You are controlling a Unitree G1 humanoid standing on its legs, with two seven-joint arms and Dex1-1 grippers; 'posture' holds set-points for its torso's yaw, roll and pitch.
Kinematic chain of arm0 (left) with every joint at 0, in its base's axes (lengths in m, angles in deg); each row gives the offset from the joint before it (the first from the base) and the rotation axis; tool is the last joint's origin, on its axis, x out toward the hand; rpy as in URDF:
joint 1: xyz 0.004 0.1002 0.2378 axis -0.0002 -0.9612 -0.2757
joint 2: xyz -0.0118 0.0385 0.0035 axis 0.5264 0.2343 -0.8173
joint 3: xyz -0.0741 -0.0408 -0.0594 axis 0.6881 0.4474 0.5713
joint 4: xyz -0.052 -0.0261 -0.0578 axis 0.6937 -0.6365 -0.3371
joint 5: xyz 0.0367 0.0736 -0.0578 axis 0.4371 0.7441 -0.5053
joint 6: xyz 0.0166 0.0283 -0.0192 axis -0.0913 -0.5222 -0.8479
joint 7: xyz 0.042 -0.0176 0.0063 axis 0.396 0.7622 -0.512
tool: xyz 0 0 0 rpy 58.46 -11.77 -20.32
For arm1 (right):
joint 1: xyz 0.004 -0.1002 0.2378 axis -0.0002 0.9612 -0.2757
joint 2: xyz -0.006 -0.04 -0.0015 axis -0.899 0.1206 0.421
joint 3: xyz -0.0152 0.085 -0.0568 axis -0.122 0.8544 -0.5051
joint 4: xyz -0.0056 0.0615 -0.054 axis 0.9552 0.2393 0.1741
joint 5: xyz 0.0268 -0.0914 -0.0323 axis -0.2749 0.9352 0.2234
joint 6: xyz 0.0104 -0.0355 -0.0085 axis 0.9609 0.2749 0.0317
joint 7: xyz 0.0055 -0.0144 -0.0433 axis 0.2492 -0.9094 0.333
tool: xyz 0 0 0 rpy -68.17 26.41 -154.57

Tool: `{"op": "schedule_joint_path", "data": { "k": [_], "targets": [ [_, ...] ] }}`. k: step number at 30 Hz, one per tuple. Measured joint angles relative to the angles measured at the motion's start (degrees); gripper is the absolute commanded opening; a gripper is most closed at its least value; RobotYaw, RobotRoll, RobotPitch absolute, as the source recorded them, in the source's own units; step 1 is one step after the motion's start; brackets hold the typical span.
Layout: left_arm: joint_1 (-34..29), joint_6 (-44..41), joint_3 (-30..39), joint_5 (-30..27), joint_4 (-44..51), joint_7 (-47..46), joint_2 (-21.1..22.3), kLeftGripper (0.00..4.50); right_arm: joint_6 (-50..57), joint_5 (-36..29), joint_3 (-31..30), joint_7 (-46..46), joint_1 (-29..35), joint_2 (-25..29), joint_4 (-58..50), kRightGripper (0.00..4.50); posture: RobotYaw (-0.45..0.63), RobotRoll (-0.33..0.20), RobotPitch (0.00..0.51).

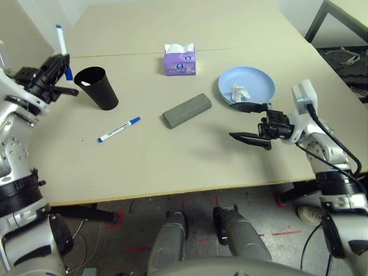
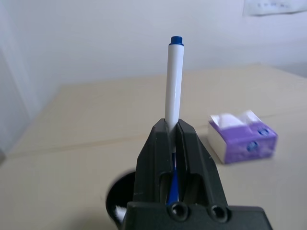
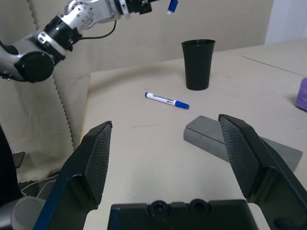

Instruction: Organize and tidy the items on the table.

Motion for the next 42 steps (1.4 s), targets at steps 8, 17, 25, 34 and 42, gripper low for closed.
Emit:
{"op": "schedule_joint_path", "data": {
  "k": [8,17,25,34,42],
  "targets": [
    [10.1,15.9,-3.5,4.9,-22.7,2.2,2.2,0.02,0.6,0.1,0.0,-1.0,3.5,0.5,-3.2,4.50,-0.09,0.000,0.166],
    [16.7,28.4,-5.9,7.6,-42.6,3.0,1.5,0.02,1.7,0.1,0.0,-2.0,3.9,1.1,-4.5,4.50,-0.10,0.000,0.172],
    [17.8,32.9,-7.0,8.6,-50.3,3.0,-0.3,0.02,2.9,0.1,0.0,-2.9,3.9,1.2,-6.4,4.50,-0.12,0.000,0.176],
    [18.0,34.5,-6.9,8.6,-51.3,3.1,-0.9,1.62,3.0,0.1,0.0,-3.0,5.4,2.2,-8.1,4.50,-0.12,0.000,0.177],
    [17.0,34.5,-6.6,7.4,-51.2,3.8,-1.2,4.29,3.0,0.2,-0.3,-3.0,5.3,1.9,-8.1,4.50,-0.11,0.000,0.179]
  ]
}}
